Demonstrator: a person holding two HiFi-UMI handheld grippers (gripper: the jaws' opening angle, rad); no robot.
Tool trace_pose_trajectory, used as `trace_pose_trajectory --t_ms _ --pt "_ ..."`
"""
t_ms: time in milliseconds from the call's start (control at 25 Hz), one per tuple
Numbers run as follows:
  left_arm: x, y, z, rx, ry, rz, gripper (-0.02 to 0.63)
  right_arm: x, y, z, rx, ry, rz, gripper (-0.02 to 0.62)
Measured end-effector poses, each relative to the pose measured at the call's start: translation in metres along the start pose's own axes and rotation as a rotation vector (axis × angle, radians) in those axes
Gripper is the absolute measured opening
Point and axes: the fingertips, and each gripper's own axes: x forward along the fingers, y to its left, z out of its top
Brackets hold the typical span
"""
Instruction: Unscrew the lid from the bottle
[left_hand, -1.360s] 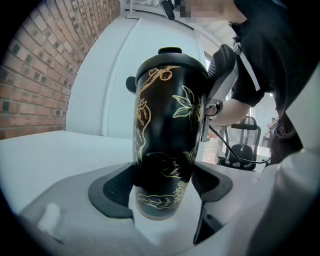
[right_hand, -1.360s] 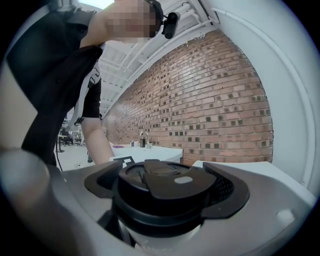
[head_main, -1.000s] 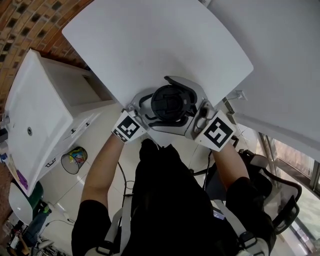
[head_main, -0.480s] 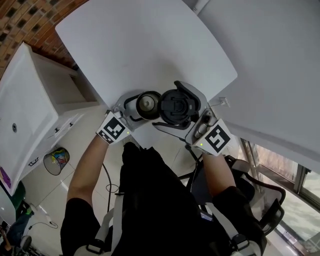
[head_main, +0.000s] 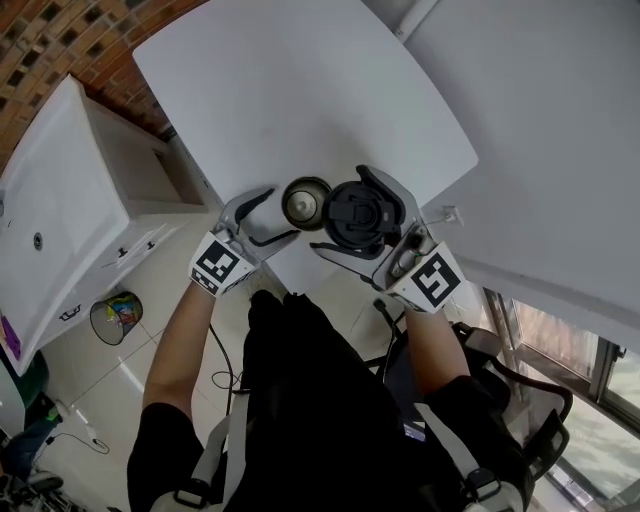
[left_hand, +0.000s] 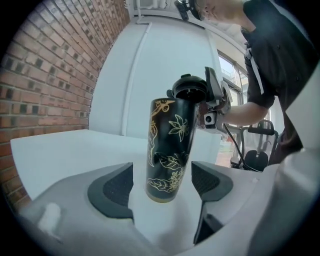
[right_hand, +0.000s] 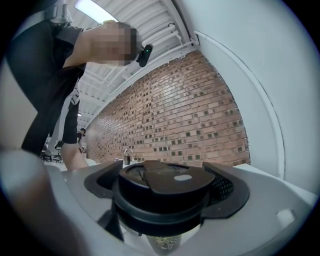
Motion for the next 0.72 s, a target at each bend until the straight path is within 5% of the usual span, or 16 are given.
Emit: trace_pose_trajectory --t_ms 200,360,720 --pt "-0.027 -0.004 0.019 -0.022 -0.052 0.056 0.374 -0.012 0.015 0.005 -0.03 -0.011 -0.002 0.491" --pt "-0.048 -0.02 0.035 0.001 -0.069 0.027 0.371 -0.016 0.037 0.022 -0.063 -0.018 -0.045 0.491" --pt "-0.143 -0.078 0.059 -0.03 -0.137 -0.012 0.368 -0.027 0.149 0.044 -0.137 -0.008 -0.125 0.492"
